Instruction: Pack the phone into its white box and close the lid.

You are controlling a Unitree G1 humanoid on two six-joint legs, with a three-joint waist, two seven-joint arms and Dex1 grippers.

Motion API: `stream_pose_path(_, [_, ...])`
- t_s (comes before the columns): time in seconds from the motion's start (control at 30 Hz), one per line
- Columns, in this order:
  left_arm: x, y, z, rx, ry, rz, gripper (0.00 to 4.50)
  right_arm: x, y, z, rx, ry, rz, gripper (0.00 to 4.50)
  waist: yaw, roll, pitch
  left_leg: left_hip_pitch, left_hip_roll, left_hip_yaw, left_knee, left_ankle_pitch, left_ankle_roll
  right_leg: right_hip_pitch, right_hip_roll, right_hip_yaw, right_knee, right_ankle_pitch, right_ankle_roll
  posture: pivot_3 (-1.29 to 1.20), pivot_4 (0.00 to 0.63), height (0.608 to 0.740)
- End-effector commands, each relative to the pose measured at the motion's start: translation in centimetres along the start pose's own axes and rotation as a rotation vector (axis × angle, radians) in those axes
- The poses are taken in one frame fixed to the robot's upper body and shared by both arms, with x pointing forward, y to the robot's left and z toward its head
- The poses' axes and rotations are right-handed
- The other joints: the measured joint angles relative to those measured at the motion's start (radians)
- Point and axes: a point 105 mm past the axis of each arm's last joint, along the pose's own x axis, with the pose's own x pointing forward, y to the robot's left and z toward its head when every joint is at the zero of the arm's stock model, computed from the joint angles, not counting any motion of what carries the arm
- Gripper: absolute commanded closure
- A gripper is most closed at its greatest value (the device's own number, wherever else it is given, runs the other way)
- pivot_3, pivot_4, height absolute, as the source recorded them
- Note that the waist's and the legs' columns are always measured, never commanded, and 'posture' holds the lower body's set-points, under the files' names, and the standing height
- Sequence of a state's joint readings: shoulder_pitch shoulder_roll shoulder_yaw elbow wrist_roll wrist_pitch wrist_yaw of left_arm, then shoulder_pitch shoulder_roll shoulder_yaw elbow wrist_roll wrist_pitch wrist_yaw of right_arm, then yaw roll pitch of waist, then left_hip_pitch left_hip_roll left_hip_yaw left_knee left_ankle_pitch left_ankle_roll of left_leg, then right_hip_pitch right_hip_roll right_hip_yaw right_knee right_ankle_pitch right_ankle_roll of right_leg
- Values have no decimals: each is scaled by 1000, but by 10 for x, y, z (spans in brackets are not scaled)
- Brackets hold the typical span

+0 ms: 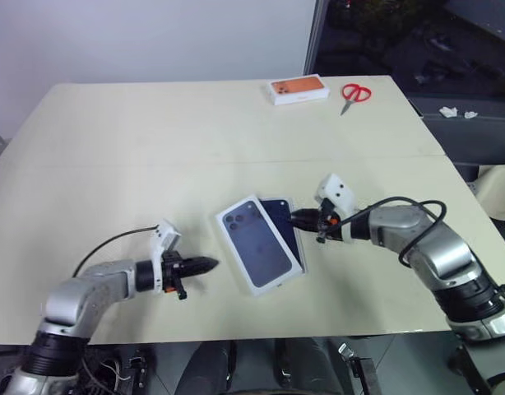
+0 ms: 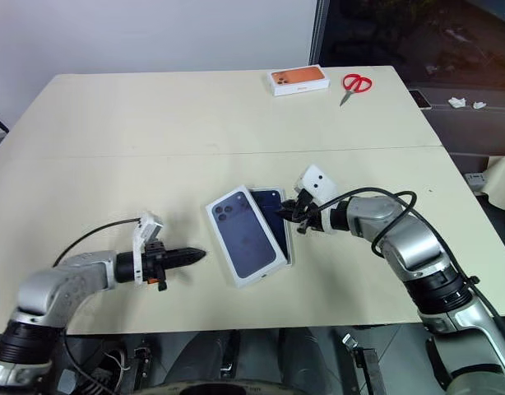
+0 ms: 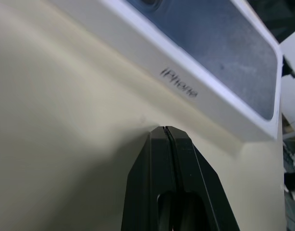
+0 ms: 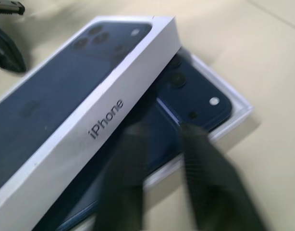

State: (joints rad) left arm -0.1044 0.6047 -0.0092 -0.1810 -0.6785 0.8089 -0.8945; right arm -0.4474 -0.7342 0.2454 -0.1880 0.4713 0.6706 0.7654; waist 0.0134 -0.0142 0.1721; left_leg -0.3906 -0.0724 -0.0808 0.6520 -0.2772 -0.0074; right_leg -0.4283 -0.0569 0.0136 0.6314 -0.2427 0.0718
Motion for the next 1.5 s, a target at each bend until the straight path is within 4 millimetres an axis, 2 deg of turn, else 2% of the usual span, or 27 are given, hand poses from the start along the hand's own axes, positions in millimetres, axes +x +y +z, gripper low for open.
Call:
stream_pose_path(0.03, [10, -5, 7, 48, -17, -9, 4500, -3, 6, 9, -67, -27, 5, 4415, 0, 0, 0, 0, 0, 0, 0, 0, 0, 0, 0, 0, 0, 0, 0, 0, 150, 740])
stream_pose_path(0.17, [20, -5, 6, 43, -17, -19, 4500, -3, 8, 5, -66, -12, 16, 4415, -1, 0, 0, 0, 0, 0, 0, 0, 0, 0, 0, 0, 0, 0, 0, 0, 150, 740])
stream_pose_path(0.37, [35, -5, 18, 30, -66, -32, 4500, -3, 13, 1, -2, -12, 48, 4415, -1, 0, 0, 0, 0, 0, 0, 0, 0, 0, 0, 0, 0, 0, 0, 0, 150, 740])
stream_pose_path(0.6, [44, -9, 30, 37, -123, -48, 4500, -7, 9, 0, -2, -9, 33, 4415, -1, 0, 0, 0, 0, 0, 0, 0, 0, 0, 0, 0, 0, 0, 0, 0, 150, 740])
stream_pose_path(0.83, [49, -7, 40, 54, -166, -34, 4500, -12, 0, -3, 6, -5, -6, 4415, -1, 0, 0, 0, 0, 0, 0, 0, 0, 0, 0, 0, 0, 0, 0, 0, 150, 740])
stream_pose_path(1.17, [50, -8, 45, 70, -184, -29, 4500, -7, -15, -4, -37, 16, -85, 4415, -2, 0, 0, 0, 0, 0, 1, 0, -1, 0, 0, 0, 1, 0, 0, 0, 150, 740])
stream_pose_path(1.5, [51, -3, 53, 81, -206, -10, 4500, -6, -21, 0, -61, 10, -105, 4415, -1, 0, 0, 0, 0, 0, 1, 0, -1, 0, 0, 0, 1, 0, 0, 0, 150, 740])
